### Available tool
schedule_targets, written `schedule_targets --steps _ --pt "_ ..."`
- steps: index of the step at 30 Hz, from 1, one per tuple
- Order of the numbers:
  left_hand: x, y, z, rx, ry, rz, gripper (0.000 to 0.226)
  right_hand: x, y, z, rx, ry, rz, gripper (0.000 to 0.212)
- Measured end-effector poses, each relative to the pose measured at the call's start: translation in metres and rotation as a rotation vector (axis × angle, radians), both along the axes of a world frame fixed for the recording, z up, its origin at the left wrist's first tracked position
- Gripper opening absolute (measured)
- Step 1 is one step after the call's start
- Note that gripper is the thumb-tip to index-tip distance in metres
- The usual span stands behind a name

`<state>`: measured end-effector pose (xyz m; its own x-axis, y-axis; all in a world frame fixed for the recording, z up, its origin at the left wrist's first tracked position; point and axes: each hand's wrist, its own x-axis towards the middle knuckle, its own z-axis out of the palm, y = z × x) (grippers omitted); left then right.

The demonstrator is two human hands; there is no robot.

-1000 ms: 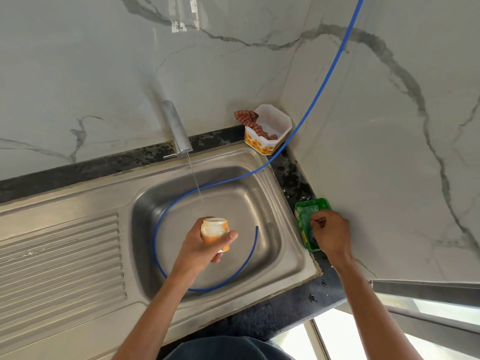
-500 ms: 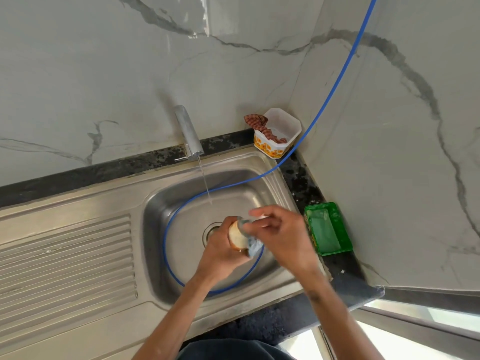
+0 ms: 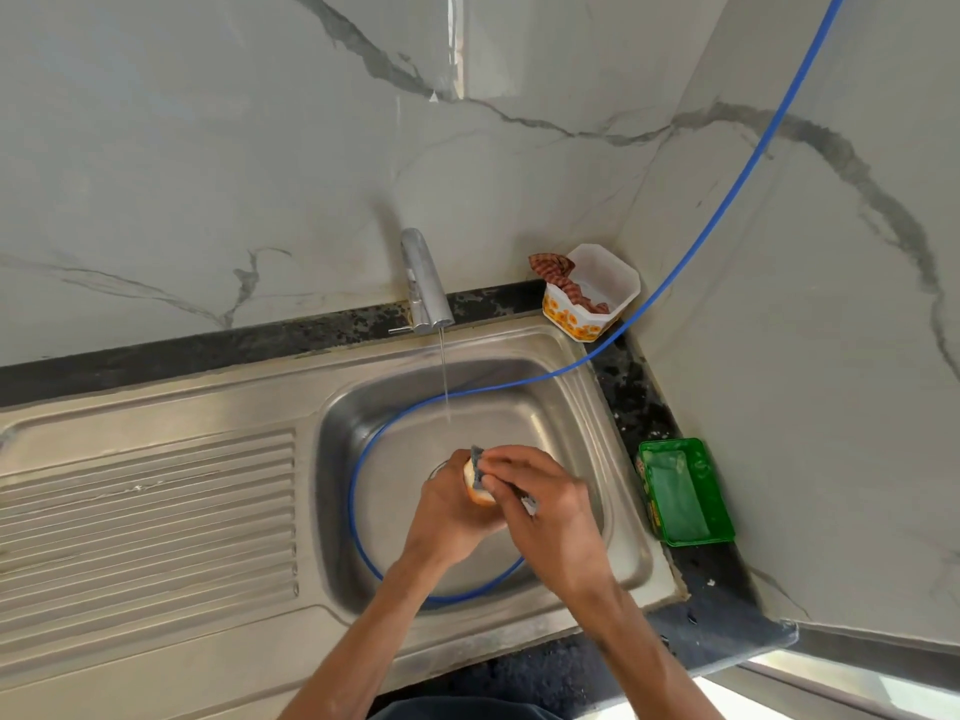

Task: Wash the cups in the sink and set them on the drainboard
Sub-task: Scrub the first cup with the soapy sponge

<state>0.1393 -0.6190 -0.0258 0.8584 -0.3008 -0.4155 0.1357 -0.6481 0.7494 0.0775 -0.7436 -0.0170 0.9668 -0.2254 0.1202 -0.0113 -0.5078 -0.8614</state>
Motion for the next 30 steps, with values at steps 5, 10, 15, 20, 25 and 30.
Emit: schedule_targets --steps 5,10,15,20,25,30 --pt "-0.003 0.000 0.004 0.008 0.001 -0.093 0.026 -0.005 -0.008 -0.006 -0.070 -0.048 0.061 0.025" --pt "-0.008 -0.006 0.004 0.042 -0.032 -0.070 0.027 0.013 -0.002 0.004 0.032 0.064 0.051 0.026" --pt "-0.005 0.005 0.000 0.087 -0.032 0.005 0.003 -0.015 0.009 -0.011 -0.148 -0.045 0.087 0.032" --pt "-0.009 -0.001 0.000 0.154 -0.112 -0.151 0.012 0.013 0.002 -0.004 -0.145 0.054 0.106 0.021" --pt "-0.006 0.003 -0.009 0.118 -0.245 -0.087 0.066 0.031 -0.002 0.009 0.249 0.368 0.061 0.021" --pt "-0.013 0.012 -0.018 0.098 -0.327 -0.047 0.075 0.022 0.002 0.009 0.406 0.473 -0.106 0.049"
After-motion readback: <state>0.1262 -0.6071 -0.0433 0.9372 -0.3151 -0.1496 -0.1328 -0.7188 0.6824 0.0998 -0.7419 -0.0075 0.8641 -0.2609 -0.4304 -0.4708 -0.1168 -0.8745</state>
